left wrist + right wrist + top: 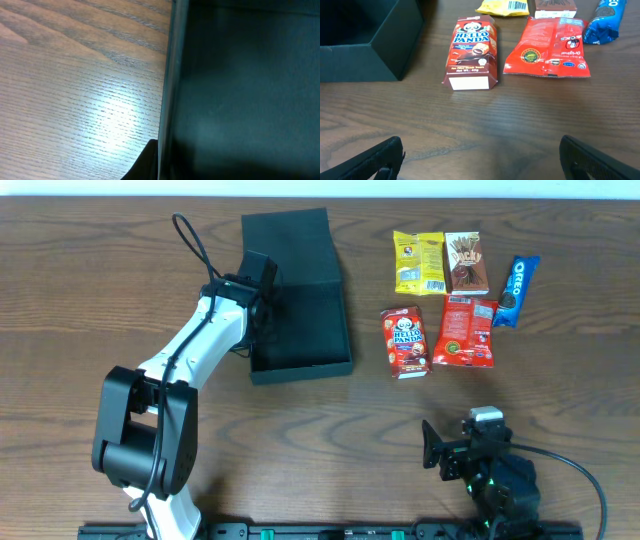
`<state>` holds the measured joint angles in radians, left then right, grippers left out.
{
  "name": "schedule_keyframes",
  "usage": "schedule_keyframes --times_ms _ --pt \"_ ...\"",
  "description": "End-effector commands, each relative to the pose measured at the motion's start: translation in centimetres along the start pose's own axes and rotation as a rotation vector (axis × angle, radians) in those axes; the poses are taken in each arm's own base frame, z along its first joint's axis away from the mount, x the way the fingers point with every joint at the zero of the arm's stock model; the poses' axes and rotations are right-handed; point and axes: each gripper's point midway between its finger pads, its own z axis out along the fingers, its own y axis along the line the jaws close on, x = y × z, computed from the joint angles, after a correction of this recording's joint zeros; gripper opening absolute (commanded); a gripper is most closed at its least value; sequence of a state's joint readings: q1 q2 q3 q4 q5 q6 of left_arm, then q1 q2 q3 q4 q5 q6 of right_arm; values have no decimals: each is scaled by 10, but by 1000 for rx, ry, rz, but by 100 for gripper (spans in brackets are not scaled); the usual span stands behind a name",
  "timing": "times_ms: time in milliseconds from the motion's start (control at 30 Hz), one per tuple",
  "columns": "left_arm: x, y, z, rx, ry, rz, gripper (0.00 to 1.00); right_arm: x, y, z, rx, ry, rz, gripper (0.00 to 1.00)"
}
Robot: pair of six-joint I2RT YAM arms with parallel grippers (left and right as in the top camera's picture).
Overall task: Pack container
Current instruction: 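Push the lid upright with the left gripper, swinging it back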
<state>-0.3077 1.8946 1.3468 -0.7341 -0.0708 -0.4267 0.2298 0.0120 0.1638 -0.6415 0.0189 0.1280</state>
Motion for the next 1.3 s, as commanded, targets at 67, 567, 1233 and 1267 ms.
schedule_keyframes --times_ms 67,567,1233,1267 --pt "0 7 2 -25 0 -24 33 3 -3 1 11 4 -6 99" --pt "-21 10 0 -71 -89 243 6 3 -3 1 11 4 -6 99" --pt "-26 8 0 -68 -108 320 6 3 -3 1 11 4 -6 99" --pt "-26 7 0 -68 -108 325 6 3 -3 1 11 4 -6 99"
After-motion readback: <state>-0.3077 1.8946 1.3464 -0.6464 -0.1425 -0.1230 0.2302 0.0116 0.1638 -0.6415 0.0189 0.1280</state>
